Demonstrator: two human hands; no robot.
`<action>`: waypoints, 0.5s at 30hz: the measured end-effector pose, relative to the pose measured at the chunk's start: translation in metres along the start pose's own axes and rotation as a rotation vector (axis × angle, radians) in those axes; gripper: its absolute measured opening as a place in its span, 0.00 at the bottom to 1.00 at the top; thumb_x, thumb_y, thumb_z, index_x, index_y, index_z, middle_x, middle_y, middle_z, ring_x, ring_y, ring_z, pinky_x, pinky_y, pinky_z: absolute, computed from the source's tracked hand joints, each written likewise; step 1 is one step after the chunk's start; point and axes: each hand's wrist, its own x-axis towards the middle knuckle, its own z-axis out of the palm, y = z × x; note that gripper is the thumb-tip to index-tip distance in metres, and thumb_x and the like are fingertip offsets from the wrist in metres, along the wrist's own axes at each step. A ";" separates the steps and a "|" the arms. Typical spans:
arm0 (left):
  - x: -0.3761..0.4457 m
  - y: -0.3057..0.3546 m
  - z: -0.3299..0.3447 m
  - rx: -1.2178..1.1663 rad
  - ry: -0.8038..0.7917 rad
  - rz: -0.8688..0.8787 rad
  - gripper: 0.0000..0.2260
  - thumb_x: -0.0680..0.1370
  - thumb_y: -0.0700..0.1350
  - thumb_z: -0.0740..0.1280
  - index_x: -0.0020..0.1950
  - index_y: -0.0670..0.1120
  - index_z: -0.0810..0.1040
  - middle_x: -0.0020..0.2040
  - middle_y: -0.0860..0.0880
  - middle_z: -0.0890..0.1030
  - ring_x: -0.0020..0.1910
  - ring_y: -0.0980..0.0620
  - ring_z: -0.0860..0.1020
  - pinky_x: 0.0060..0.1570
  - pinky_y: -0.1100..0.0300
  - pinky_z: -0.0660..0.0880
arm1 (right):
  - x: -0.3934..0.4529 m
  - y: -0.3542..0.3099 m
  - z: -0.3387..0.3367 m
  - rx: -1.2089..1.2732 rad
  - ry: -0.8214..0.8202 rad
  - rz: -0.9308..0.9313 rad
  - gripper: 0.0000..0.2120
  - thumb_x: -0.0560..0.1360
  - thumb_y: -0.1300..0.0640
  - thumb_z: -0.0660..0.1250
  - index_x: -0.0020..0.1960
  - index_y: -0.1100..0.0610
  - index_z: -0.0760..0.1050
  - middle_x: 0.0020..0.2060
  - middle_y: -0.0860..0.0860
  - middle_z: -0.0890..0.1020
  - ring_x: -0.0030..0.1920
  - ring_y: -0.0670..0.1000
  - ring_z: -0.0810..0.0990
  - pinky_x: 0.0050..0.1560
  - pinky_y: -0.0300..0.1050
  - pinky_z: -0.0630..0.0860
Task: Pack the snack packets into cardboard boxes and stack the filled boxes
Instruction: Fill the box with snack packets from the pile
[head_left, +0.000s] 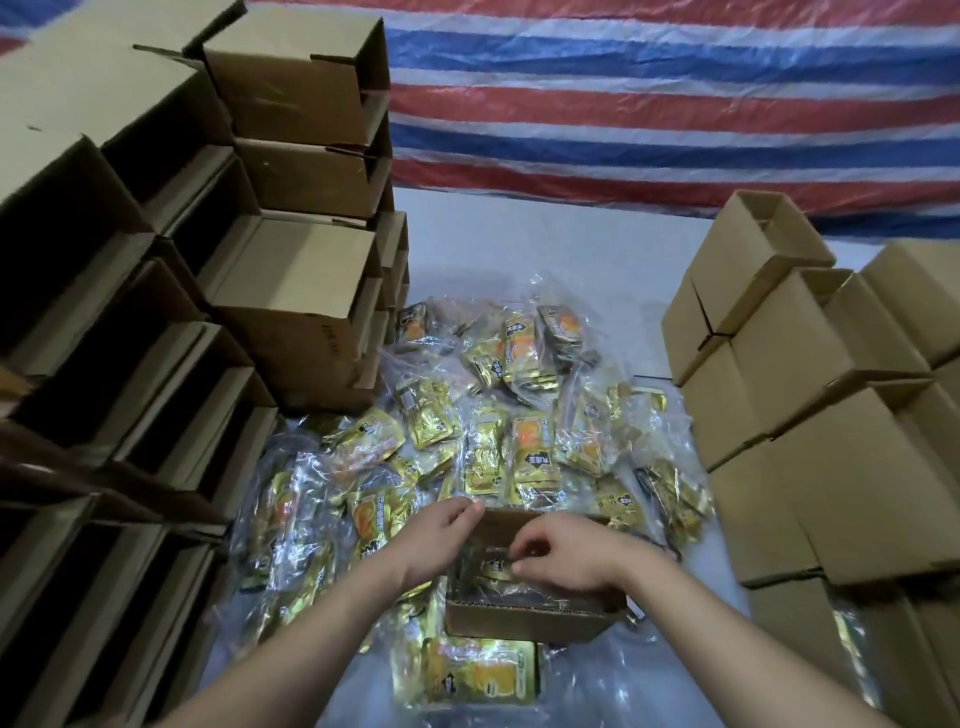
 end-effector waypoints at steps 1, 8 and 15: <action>0.000 0.000 0.000 -0.005 0.000 0.001 0.16 0.84 0.57 0.57 0.55 0.49 0.80 0.49 0.49 0.82 0.51 0.50 0.79 0.54 0.55 0.75 | 0.000 -0.002 -0.002 -0.035 -0.024 0.022 0.13 0.78 0.42 0.65 0.51 0.49 0.82 0.44 0.44 0.83 0.42 0.45 0.79 0.41 0.38 0.72; -0.002 -0.003 0.006 0.040 -0.012 0.026 0.16 0.84 0.59 0.56 0.56 0.50 0.79 0.52 0.50 0.81 0.53 0.52 0.78 0.59 0.54 0.74 | 0.018 0.000 0.043 -0.045 -0.361 0.248 0.28 0.81 0.38 0.52 0.69 0.56 0.74 0.69 0.56 0.75 0.66 0.55 0.76 0.65 0.49 0.70; -0.005 0.003 0.006 0.053 0.001 0.040 0.13 0.84 0.58 0.56 0.53 0.54 0.78 0.46 0.55 0.79 0.48 0.56 0.77 0.49 0.59 0.71 | 0.011 -0.002 0.018 0.104 -0.024 0.099 0.18 0.81 0.43 0.58 0.38 0.51 0.74 0.33 0.48 0.77 0.34 0.50 0.75 0.36 0.43 0.71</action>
